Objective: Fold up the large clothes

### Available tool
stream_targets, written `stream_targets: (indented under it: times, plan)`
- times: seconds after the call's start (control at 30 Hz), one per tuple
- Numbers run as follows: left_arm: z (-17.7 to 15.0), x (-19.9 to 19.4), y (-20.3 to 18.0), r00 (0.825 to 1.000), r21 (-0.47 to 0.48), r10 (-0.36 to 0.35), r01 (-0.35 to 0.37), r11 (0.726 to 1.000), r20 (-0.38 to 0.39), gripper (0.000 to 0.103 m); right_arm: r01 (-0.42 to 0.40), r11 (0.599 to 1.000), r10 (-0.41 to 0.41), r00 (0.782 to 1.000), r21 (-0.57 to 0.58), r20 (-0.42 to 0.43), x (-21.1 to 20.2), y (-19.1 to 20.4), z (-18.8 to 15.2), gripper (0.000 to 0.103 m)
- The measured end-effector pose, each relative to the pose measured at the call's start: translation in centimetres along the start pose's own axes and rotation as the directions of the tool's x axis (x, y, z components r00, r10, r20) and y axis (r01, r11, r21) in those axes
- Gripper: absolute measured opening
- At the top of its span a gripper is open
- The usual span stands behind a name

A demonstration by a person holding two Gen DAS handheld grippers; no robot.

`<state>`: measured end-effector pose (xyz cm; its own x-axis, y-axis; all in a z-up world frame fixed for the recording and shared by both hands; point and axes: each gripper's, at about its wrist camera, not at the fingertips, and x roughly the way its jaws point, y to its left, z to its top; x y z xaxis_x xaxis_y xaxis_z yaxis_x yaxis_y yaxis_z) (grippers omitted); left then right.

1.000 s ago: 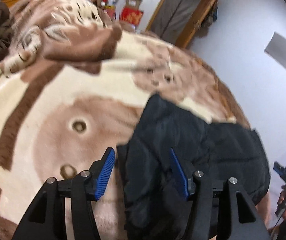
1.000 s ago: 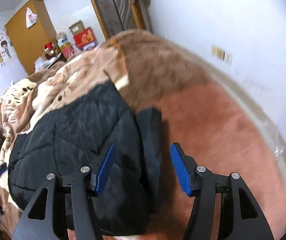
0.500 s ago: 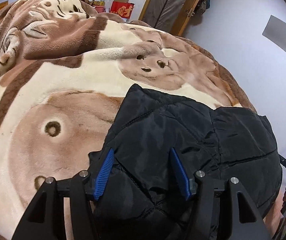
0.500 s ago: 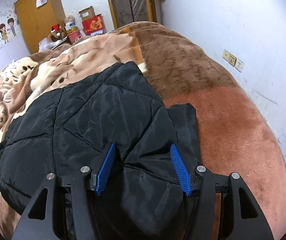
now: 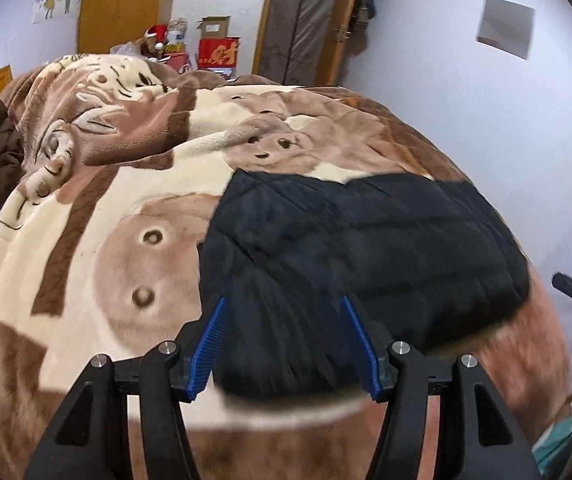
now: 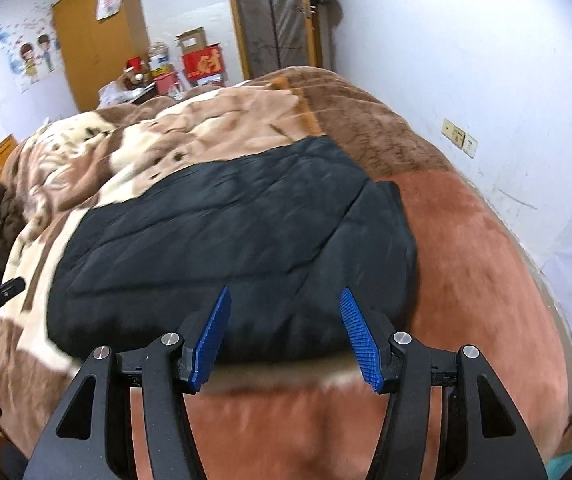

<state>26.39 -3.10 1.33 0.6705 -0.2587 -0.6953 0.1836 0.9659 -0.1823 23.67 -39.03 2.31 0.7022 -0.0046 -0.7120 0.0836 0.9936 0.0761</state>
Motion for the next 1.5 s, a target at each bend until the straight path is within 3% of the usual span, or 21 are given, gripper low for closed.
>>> stream_targets:
  times: [0.27, 0.63, 0.8, 1.5]
  plan:
    - [-6.2, -7.1, -3.2, 1.000, 0.061, 0.002, -0.002, 0.998, -0.001, 0.068, 0.035, 0.997, -0.033, 0.999, -0.074, 0.036, -7.3, 5.0, -5.5, 0.058]
    - [-11.0, -11.1, -5.3, 1.000, 0.083, -0.006, 0.008, 0.996, -0.019, 0.068, 0.031, 0.994, -0.031, 0.999, -0.101, 0.009, -10.4, 7.0, -10.9, 0.058]
    - [-11.9, -11.0, -5.6, 0.999, 0.072, -0.034, 0.037, 0.997, -0.039, 0.068, 0.038, 0.993, -0.039, 0.999, -0.108, -0.006, -10.5, 7.2, -11.9, 0.058]
    - [-11.8, -11.1, -6.3, 0.999, 0.093, -0.014, 0.018, 0.995, -0.043, 0.069, 0.040, 0.991, -0.042, 0.999, -0.126, -0.012, -10.6, 7.4, -12.2, 0.058]
